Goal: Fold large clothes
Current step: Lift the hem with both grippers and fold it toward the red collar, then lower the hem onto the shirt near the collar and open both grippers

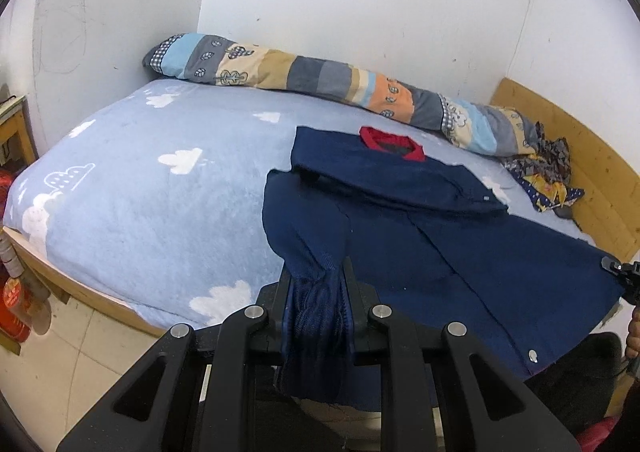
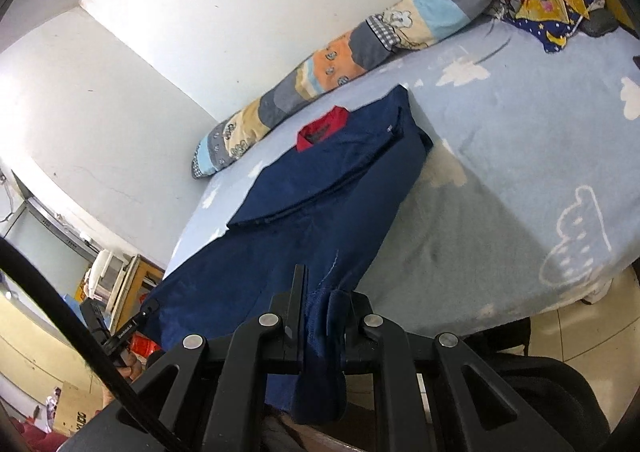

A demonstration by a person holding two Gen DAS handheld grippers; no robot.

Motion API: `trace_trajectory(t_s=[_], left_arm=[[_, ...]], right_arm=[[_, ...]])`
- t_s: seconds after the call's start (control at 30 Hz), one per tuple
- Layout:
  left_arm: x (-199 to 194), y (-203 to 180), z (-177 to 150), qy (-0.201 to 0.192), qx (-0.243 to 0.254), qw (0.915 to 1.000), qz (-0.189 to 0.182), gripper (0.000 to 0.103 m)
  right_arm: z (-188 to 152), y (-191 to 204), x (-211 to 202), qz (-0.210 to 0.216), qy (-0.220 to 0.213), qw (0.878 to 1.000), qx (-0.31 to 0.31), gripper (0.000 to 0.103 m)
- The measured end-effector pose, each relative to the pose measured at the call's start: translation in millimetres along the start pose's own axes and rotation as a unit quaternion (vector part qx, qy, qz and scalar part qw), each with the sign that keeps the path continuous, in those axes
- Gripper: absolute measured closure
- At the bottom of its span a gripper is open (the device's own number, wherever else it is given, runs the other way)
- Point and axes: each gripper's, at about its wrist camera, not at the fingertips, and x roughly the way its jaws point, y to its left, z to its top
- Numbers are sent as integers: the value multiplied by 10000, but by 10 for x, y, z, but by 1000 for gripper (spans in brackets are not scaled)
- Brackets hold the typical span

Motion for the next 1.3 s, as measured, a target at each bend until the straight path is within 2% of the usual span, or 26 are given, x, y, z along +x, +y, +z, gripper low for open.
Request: trace_trajectory(t_s=[0.17, 0.3, 0.47, 0.7, 0.87, 0.97, 1.1, 1.17, 1.2, 1.3], left_arm=[[-16, 60, 164, -73, -157, 9998, -108, 84], [32, 56, 483, -296, -217, 9992, -147, 84], [177, 20, 948, -536, -174, 9983, -133, 84], [692, -21, 1731, -642, -69, 9979, -93, 84], [1327, -59, 2249, -548, 17, 9985, 50, 83], [1853, -88, 2525, -373, 41, 9992, 139, 83], [2707, -163, 2774, 54, 114, 9992, 367, 83], [3202, -126, 2835, 362, -38, 9987, 368, 83], [3546, -87, 2859, 634, -140, 9972, 384, 83], [4148, 65, 2822, 1098, -439, 9920, 453, 82]], right_arm=[[111, 93, -84, 126, -73, 9999, -16, 92], [390, 213, -63, 271, -191, 9994, -22, 91], [889, 401, 58, 381, -411, 9982, -212, 91], [1707, 465, 501, 438, -567, 9970, -309, 91], [2305, 427, 960, 249, -586, 9972, -402, 91], [2664, 306, 1344, 41, -509, 9977, -441, 91], [3059, -46, 1949, -428, -381, 9976, -389, 91], [3221, -363, 2349, -504, -184, 9984, -148, 91], [3270, -494, 2532, -558, -113, 9984, -38, 91], [3369, -839, 3065, -659, 208, 9974, 207, 91]])
